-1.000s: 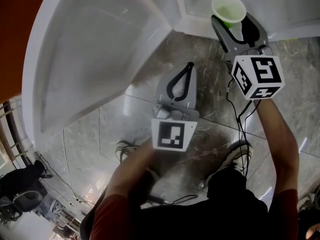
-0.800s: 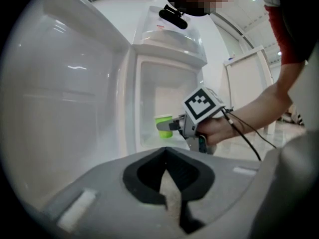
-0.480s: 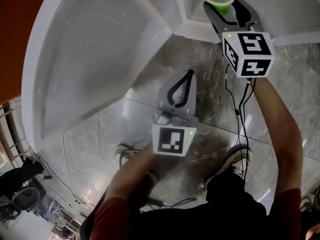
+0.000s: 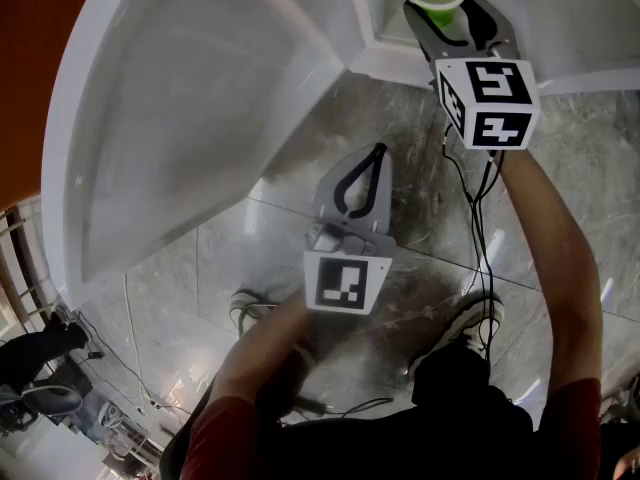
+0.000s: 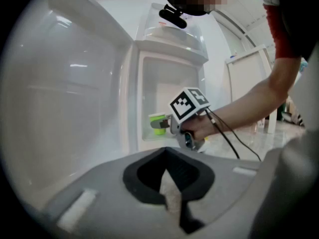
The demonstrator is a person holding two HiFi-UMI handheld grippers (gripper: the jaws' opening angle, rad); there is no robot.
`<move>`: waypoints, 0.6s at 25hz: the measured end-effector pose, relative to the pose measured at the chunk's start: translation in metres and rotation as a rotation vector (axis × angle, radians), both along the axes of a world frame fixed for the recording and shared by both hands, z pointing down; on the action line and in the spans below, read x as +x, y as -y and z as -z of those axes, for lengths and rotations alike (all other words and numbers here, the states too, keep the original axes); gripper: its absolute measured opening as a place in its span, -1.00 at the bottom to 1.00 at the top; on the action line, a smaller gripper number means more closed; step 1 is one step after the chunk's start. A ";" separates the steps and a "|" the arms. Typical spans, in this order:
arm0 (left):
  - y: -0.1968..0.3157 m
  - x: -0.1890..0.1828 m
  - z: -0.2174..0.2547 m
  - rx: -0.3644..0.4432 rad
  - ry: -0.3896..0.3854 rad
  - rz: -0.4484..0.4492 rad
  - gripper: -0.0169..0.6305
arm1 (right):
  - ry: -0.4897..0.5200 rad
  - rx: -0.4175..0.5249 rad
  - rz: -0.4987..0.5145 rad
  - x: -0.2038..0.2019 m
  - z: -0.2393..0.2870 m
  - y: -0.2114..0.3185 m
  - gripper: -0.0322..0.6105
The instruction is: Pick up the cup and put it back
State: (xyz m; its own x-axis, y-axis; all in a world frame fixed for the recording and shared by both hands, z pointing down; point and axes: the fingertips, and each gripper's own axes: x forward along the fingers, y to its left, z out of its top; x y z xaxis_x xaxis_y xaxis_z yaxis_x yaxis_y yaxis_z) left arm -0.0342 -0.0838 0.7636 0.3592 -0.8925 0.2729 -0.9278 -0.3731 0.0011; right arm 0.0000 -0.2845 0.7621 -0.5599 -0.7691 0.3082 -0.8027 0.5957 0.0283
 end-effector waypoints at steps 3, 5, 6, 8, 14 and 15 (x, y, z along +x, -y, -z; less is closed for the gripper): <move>-0.001 0.000 0.001 0.000 0.000 -0.003 -0.95 | -0.005 0.005 0.004 -0.001 0.000 -0.001 -0.03; -0.002 0.000 0.000 -0.001 -0.002 -0.002 -0.94 | -0.007 -0.003 0.008 0.000 -0.001 -0.002 -0.02; -0.002 0.000 -0.001 -0.002 -0.002 -0.002 -0.94 | -0.009 -0.011 0.008 0.000 -0.002 -0.003 -0.02; -0.003 0.000 -0.002 -0.005 -0.007 0.002 -0.94 | -0.017 -0.027 0.009 0.000 -0.004 -0.004 -0.02; -0.006 0.005 -0.004 -0.003 0.019 -0.026 -0.94 | -0.036 -0.046 -0.008 0.003 -0.007 -0.009 0.00; -0.007 0.005 -0.005 -0.004 0.018 -0.026 -0.94 | -0.036 -0.050 -0.013 0.004 -0.008 -0.010 0.03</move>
